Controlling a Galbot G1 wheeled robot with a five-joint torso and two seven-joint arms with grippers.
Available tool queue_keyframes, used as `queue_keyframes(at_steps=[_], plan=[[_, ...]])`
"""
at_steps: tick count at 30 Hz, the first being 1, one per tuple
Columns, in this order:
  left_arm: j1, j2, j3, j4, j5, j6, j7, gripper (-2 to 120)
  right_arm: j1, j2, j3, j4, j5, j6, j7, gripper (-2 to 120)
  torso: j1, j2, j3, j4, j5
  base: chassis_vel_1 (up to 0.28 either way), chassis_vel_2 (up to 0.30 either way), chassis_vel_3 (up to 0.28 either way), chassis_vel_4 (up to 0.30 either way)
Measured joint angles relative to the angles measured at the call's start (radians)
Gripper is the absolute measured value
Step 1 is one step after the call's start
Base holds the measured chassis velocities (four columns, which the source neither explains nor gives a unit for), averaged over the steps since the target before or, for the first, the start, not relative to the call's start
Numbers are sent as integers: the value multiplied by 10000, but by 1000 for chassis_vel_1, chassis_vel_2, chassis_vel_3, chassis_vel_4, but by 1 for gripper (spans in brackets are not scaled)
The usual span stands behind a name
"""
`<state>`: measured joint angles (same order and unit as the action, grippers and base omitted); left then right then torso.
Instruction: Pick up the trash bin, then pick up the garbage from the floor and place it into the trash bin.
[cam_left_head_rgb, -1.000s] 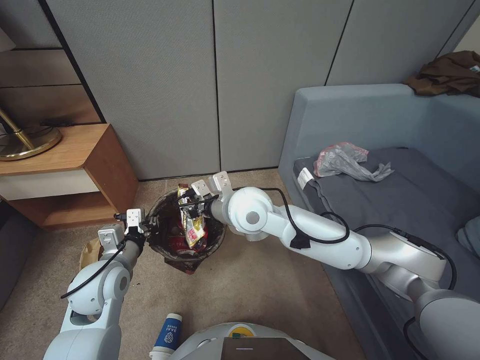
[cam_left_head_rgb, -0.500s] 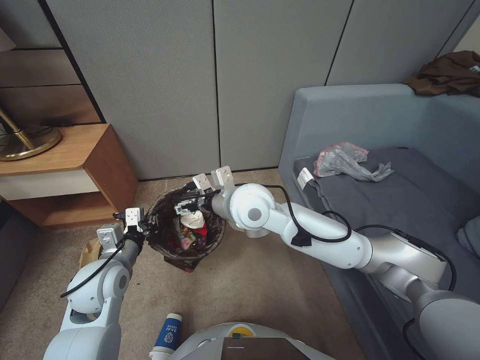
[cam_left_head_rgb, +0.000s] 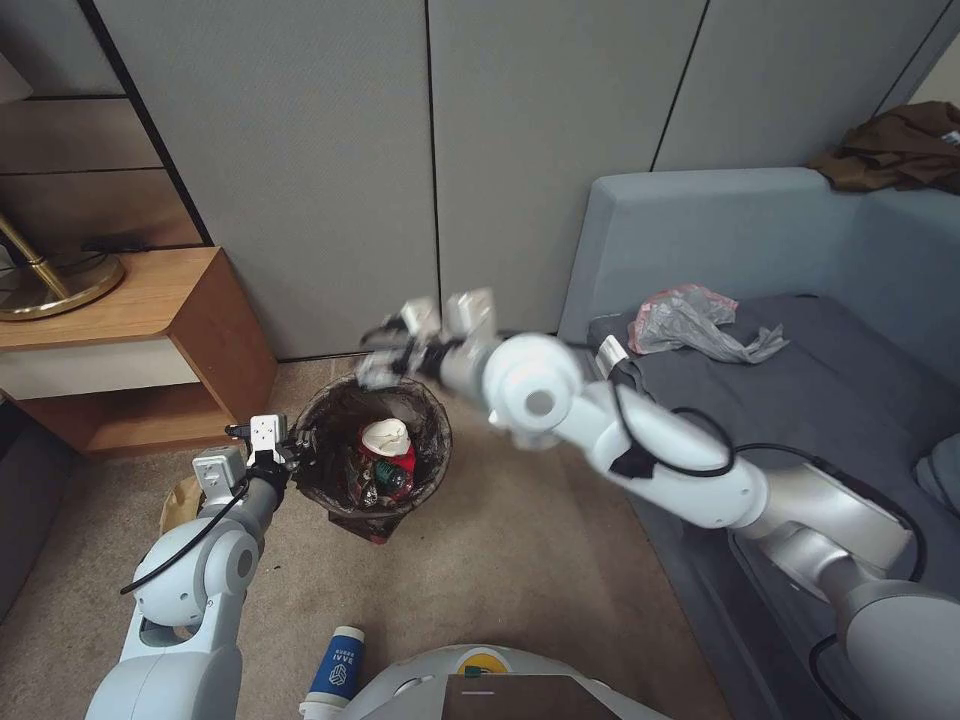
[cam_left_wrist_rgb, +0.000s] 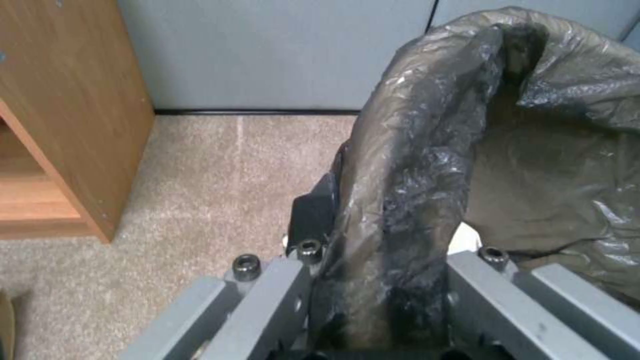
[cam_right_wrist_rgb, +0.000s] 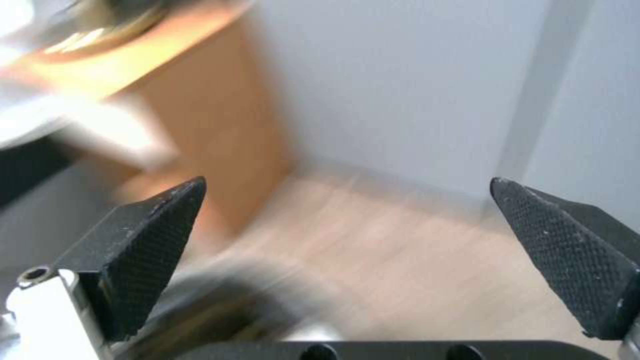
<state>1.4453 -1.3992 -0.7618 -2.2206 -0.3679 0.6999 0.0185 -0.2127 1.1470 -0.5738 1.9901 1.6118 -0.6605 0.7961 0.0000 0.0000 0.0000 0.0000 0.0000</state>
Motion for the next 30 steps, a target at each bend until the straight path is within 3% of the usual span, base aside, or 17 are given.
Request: queue_keyframes(at_steps=[6, 9, 11, 12, 13, 14, 15, 16, 18, 19, 21, 22, 25, 27, 28, 30], plan=[[3, 6, -15, 0, -51, -5, -1, 5, 81, -119, 830, 290, -334, 179, 7, 100, 0, 0, 0, 5, 1, 2, 9, 4, 3], [11, 33, -47, -12, -98, -6, -5, 5, 134, -457, 1439, 320, -1370, 392, -157, 100, 0, 1, -2, 7, 0, 0, 0, 0, 0], [4, 74, -57, -20, -132, -20, -15, 5, -10, -1200, 1995, 247, -3529, 838, -880, 100, 0, 1, -1, -10, 4, 0, 0, 0, 0], [-40, 75, -8, -41, -145, -22, -36, 5, -748, -1835, 3128, 238, -5821, 1794, -1850, 100, -1, 2, -2, 3, 1, 0, 0, 0, 0], [-40, 75, -8, -41, -145, -22, -36, 5, -748, -1835, 3128, 238, -5821, 1794, -1850, 100, -1, 2, -2, 3, 1, 0, 0, 0, 0], [-46, 80, 2, -60, -145, -27, -41, 5, -1252, -2044, 3620, 264, -6303, 2044, -1970, 100, -1, 3, -2, -1, -4, 0, 0, 0, 0], [-63, 89, 33, -82, -147, -64, -46, 5, -2571, -2285, 4769, 288, -7284, 2434, -2317, 100, 1, 0, 2, 0, 16, 0, 0, 0, 0], [-63, 89, 33, -82, -147, -64, -46, 5, -2571, -2285, 4769, 288, -7284, 2434, -2317, 100, 1, 0, 2, 0, 16, 0, 0, 0, 0], [-48, 107, 54, -86, -138, -137, -56, 5, -4063, -2330, 6419, 267, -8907, 2874, -2907, 100, -1, 2, -2, -5, -5, 0, 0, 0, 0], [-48, 107, 54, -86, -138, -137, -56, 5, -4063, -2330, 6419, 267, -8907, 2874, -2907, 100, -1, 2, -2, -5, -5, 0, 0, 0, 0], [22, 86, 107, -133, -134, -236, -87, 5, -6944, -1879, 8631, 279, -11241, 3768, -3951, 100, 0, 1, -1, -2, 9, 0, 0, 0, 0], [94, 114, 112, -195, -167, -262, -137, 5, -8624, -1221, 9765, 399, -12532, 4519, -4524, 100, 0, 2, -2, -5, -3, 0, 0, 0, 0], [123, 137, 112, -220, -199, -278, -179, 5, -9537, -575, 10224, 409, -13332, 4914, -4806, 100, -1, 1, -2, -5, 3, 0, 0, 0, 0], [206, 170, 131, -284, -217, -304, -211, 5, -10889, 787, 10779, 384, -14584, 5666, -5147, 100, 0, 1, -2, -1, 0, 0, 0, 0, 0], [206, 170, 131, -284, -217, -304, -211, 5, -10889, 787, 10779, 384, -14584, 5666, -5147, 100, 0, 1, -2, -1, 0, 0, 0, 0, 0], [329, 174, 190, -308, -220, -321, -217, 5, -11692, 1654, 10898, 301, -15390, 6244, -5278, 100, -1, 1, -1, 0, -3, 0, 0, 0, 0]])
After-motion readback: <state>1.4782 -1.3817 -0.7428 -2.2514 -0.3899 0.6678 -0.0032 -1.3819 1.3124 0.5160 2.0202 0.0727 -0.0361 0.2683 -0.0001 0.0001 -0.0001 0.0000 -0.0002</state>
